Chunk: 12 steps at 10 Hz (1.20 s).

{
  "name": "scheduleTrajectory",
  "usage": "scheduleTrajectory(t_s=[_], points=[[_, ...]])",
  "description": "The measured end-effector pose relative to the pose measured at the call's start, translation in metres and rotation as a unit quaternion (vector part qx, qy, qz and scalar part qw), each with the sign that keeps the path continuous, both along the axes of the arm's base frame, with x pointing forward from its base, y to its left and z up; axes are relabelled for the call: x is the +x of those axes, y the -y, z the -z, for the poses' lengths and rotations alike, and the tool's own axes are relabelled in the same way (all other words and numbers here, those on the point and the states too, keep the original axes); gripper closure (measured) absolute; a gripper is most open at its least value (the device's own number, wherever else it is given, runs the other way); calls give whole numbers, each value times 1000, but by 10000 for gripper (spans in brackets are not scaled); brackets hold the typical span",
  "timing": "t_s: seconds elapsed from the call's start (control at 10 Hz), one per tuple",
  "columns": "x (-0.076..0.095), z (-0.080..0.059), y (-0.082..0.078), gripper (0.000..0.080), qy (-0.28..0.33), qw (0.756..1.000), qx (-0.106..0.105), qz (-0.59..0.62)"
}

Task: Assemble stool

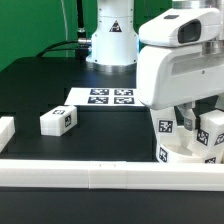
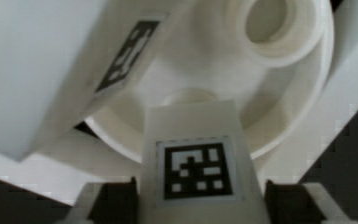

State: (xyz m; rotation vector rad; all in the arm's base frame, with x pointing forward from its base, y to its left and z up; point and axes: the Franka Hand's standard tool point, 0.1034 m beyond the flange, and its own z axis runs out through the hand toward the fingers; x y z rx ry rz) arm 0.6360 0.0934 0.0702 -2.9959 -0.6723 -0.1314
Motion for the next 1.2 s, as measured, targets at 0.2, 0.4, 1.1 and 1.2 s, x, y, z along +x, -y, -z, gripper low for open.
scheduleTrajectory(t_s=[0.2, 0.4, 1.1, 1.2], points=[[1, 0, 0, 456, 5, 998, 7, 56], [1, 0, 2, 456, 10, 992, 14, 128], [9, -1, 17, 456, 17, 936, 33, 351], [8, 0, 15, 456, 14, 931, 37, 363]])
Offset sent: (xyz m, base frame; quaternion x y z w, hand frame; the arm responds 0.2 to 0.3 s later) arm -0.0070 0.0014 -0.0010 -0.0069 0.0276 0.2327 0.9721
